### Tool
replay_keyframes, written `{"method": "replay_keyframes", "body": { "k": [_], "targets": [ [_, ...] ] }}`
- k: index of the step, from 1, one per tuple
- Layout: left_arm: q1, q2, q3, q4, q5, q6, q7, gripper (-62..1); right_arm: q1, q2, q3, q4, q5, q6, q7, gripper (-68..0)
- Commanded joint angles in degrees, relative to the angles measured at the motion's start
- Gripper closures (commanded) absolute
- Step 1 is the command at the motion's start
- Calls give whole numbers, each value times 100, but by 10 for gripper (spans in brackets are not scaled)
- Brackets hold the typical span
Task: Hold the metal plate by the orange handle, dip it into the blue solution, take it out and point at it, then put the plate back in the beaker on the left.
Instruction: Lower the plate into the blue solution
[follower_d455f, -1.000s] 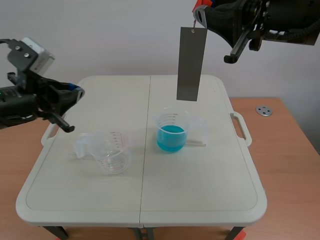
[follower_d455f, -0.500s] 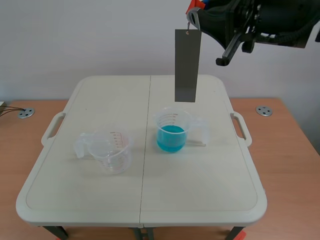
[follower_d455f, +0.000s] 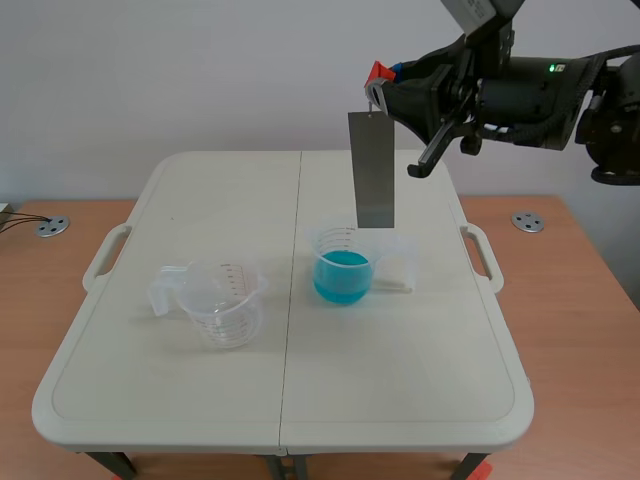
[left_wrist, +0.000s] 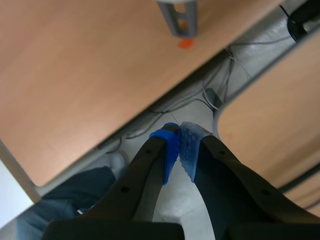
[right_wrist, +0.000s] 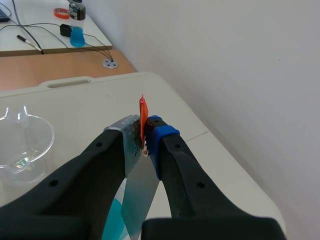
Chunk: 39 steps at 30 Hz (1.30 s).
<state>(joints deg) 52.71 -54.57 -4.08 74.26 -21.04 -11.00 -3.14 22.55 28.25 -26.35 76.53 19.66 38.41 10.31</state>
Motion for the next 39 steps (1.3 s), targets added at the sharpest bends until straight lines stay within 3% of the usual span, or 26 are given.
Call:
{"method": "replay_keyframes", "body": {
  "k": [1, 11, 33, 39],
  "targets": [
    [131, 28, -2, 44, -17, -7, -52, -27, 240, 59, -20, 2, 28, -22, 177, -15],
    [857, 28, -2, 44, -20, -28, -227, -27, 321, -205, -94, -452, -201, -20, 317, -15],
    [868, 57, 0, 44, -42, -28, -216, -27, 330, -542, -164, -1110, -439, 44, 514, -15],
    [868, 59, 0, 44, -42, -28, -179, -27, 330, -717, -219, -1493, -719, 48, 675, -15]
  ]
}}
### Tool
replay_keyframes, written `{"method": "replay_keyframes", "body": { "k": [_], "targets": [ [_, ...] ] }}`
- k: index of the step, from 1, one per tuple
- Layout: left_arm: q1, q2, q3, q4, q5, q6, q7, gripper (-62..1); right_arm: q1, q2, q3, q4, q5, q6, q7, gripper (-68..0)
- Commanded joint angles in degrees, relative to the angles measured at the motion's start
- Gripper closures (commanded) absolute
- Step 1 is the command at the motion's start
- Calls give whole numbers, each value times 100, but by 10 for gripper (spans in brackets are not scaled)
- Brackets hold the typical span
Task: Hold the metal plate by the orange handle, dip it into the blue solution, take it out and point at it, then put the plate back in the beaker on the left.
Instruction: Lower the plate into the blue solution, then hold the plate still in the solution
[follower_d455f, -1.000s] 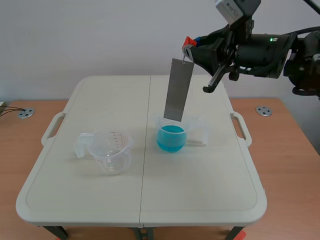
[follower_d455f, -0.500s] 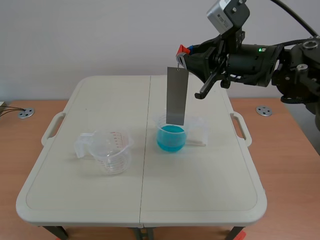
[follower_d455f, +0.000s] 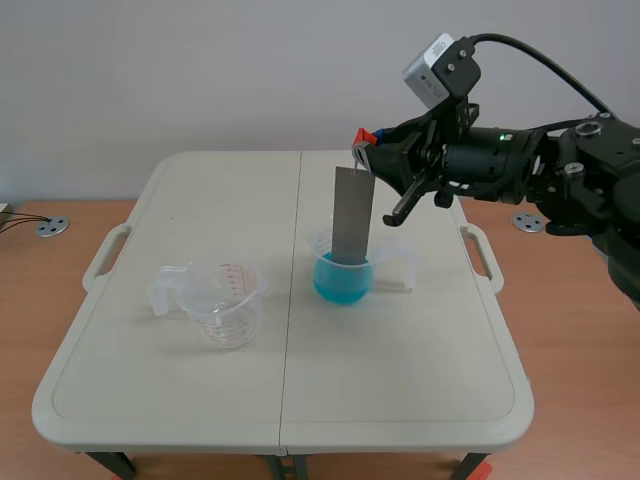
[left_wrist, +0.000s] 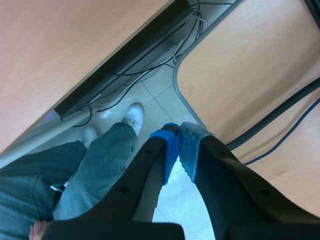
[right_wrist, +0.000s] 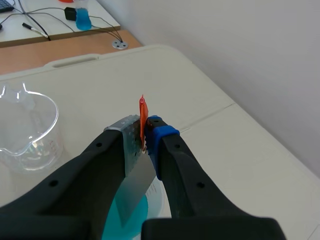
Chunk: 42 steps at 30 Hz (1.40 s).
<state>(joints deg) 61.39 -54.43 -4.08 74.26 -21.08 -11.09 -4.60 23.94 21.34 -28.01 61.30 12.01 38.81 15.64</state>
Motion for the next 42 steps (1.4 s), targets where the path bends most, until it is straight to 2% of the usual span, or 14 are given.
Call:
{"method": "replay_keyframes", "body": {
  "k": [1, 17, 42],
  "targets": [
    [0, 46, 0, 44, -37, -20, -33, -27, 190, -52, -76, -35, -20, 9, 190, -15],
    [-2, 44, 0, 44, -37, -20, -33, -27, 144, -214, -170, -566, -592, 9, 343, -15],
    [-17, 44, 0, 44, -35, -17, 26, -27, 146, -214, -170, -566, -734, 9, 468, -15]
  ]
}}
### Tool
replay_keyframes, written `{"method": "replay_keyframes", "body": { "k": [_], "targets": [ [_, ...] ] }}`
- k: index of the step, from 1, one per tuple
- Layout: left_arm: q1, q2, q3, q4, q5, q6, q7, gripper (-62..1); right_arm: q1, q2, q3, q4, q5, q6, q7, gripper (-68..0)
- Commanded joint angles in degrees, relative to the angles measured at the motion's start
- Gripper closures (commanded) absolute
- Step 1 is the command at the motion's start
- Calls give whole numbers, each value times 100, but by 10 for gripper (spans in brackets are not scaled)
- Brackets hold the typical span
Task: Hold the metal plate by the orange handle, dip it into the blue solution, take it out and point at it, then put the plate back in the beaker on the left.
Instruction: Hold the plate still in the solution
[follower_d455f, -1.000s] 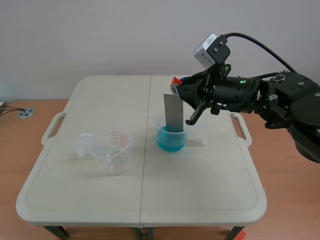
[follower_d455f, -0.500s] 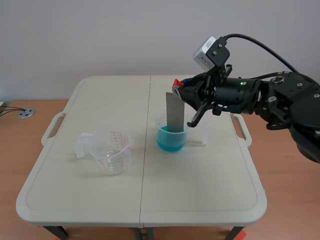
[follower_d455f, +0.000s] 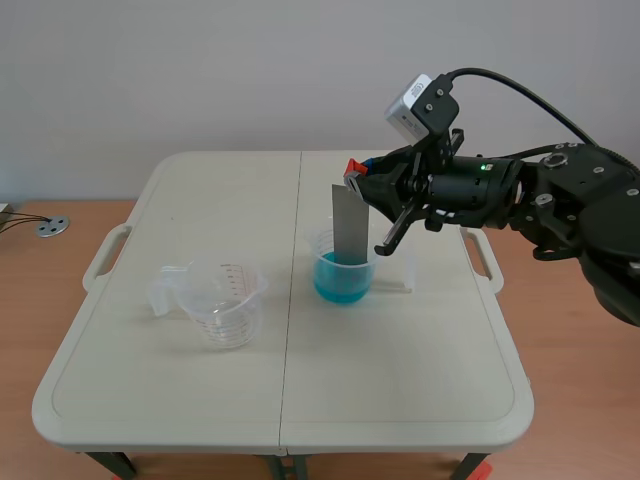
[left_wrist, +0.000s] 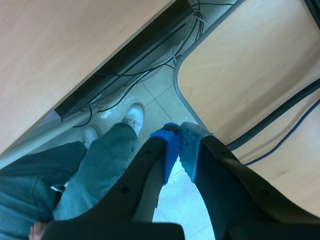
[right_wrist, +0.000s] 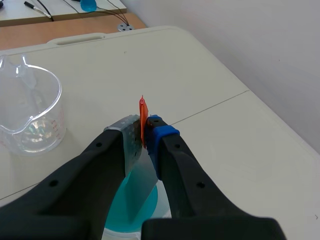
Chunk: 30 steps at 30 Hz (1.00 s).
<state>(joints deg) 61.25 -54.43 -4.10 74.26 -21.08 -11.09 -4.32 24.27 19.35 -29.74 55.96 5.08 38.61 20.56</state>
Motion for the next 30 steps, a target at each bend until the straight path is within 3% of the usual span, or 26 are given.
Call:
{"method": "replay_keyframes", "body": {
  "k": [1, 30],
  "targets": [
    [-4, 46, 2, 44, -35, -17, 33, -27, 114, -15, 2, -33, -42, 28, -22, -15],
    [-17, 44, 2, 44, -35, -17, 118, -27, 118, -15, 4, -33, -61, 28, 39, -15]
  ]
}}
